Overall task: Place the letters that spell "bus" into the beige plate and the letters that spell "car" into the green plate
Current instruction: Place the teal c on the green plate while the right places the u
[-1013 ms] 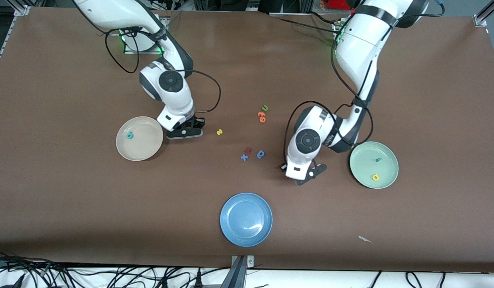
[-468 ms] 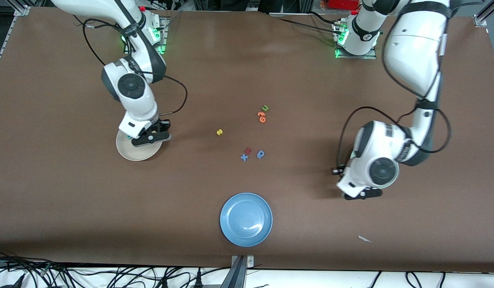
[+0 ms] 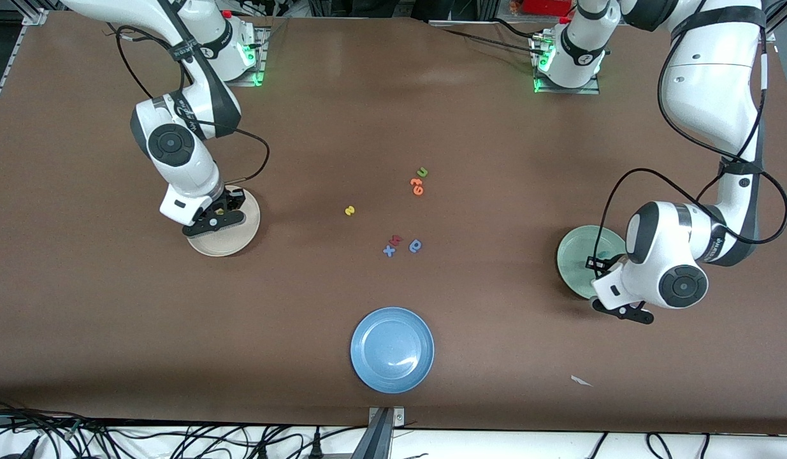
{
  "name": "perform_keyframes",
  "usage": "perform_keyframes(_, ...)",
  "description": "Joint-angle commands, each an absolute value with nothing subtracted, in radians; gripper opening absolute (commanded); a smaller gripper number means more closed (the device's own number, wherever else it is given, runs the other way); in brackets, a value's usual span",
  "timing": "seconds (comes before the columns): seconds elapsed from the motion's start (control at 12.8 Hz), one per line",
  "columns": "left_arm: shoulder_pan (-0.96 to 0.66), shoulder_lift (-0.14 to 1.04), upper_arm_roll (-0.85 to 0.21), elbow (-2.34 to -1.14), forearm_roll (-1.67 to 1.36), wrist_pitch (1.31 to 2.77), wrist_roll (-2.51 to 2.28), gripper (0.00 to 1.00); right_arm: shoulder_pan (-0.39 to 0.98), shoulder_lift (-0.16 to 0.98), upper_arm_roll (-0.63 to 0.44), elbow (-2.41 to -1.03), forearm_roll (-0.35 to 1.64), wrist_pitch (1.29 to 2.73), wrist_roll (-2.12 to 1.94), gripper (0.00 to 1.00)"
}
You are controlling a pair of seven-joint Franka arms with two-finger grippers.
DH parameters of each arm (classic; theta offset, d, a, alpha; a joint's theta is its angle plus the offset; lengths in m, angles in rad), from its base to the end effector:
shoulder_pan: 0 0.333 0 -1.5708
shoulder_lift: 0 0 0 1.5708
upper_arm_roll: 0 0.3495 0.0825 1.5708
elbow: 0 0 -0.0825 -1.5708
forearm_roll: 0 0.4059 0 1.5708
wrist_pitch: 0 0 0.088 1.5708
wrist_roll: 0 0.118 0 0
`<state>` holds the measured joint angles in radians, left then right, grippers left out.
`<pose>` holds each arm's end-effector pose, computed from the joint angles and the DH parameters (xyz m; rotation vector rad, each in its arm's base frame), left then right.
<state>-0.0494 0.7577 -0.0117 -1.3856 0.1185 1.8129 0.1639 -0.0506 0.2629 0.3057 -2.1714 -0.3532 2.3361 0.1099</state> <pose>0.7307 -0.0320 0.2400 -2.9879 0.4070 0.5096 0.5585 0.1358 0.2753 2.9070 0.5808 -0.0666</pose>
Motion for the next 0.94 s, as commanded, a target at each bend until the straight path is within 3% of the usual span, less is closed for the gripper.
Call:
perform_keyframes(0.0, -0.048, 0.727, -0.015, -1.374, 0.143, 1.801, 0.036, 1.0, -0.081, 0.233, 0.318, -2.2, -0.331, 2.332, 0.058, 0.22)
perform_keyframes(0.23, -0.025, 0.658, -0.017, -1.376, 0.146, 1.796, 0.009, 1.0, -0.081, 0.233, 0.318, -2.2, -0.331, 2.332, 0.058, 0.35)
perform_keyframes(0.55, 0.034, 0.588, -0.025, -1.373, 0.149, 1.732, 0.008, 1.0, -0.083, 0.233, 0.318, -2.2, -0.33, 2.332, 0.058, 0.65)
perform_keyframes(0.7, 0.037, 0.562, -0.026, -1.358, 0.14, 1.706, 0.008, 1.0, -0.081, 0.233, 0.318, -2.198, -0.33, 2.33, 0.063, 0.72)
perform_keyframes(0.86, 0.029, 0.449, -0.028, -1.367, 0.137, 1.712, 0.012, 1.0, -0.081, 0.235, 0.321, -2.197, -0.301, 2.33, 0.072, 0.75)
